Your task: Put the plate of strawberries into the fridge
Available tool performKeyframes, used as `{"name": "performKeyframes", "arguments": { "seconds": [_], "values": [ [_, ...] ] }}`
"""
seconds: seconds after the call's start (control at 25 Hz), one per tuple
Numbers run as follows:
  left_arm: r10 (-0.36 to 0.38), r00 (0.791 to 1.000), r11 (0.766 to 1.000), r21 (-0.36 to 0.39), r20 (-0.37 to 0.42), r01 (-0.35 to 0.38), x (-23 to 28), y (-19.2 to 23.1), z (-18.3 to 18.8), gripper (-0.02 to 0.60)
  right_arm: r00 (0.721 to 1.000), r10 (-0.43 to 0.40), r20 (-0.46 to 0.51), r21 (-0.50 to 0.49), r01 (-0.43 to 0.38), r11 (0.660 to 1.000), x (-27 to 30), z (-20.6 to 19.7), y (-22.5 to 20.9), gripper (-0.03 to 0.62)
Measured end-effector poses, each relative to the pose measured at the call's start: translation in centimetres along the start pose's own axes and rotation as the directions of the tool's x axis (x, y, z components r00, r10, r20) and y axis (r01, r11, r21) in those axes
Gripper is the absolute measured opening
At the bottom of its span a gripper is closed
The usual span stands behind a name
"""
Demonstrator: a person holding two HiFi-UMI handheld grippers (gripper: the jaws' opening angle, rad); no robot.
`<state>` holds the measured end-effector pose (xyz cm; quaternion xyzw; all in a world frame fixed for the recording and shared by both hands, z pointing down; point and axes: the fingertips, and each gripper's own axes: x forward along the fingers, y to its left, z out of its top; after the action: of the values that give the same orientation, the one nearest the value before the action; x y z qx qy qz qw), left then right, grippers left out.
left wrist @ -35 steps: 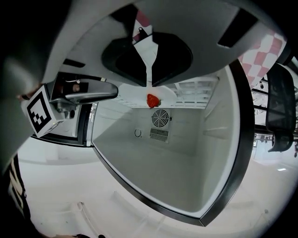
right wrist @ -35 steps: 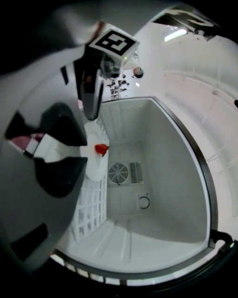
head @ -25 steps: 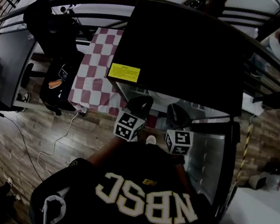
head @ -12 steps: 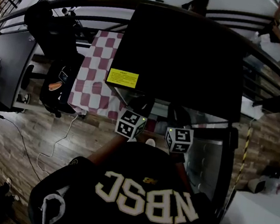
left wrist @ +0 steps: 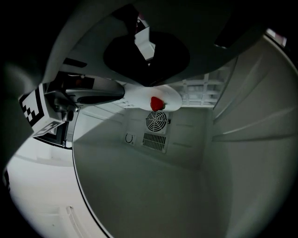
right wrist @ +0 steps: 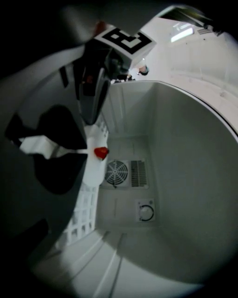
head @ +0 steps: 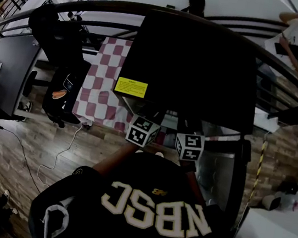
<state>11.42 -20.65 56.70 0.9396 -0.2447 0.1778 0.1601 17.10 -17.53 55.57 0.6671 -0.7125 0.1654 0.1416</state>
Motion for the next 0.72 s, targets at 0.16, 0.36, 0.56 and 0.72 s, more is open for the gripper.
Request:
{"name": "performKeyframes", "arguments": {
  "seconds": [0.16,0.36,0.56,0.72],
  "values": [
    [0.004,1.000,1.000,-0.016,0.008,-0.004,0.1,0.1,0.2,0.017,1.000,-0.001,-0.002,0.007,0.001,1.000,0.1,-0.1,-0.3,0.043],
    [-0.005,1.000,0.999,-0.037,0.026,0.006,-1.0,-0.3,0.1,0.017,1.000,0.007,0.018,0.004,-0.007,1.000,-0.8,0.6,0.7,0.043],
    [-0.029,0.995,0.997,-0.066,0.094,0.035,-3.1,-1.3,1.8,0.017,0.996,0.016,0.083,0.031,-0.018,0.999,-2.6,1.9,1.9,0.043],
    [-0.029,0.983,0.997,-0.061,0.183,0.041,-5.2,-1.8,3.2,0.017,0.988,-0.014,0.153,0.056,0.005,0.998,-4.8,3.2,2.2,0.040]
  ]
}}
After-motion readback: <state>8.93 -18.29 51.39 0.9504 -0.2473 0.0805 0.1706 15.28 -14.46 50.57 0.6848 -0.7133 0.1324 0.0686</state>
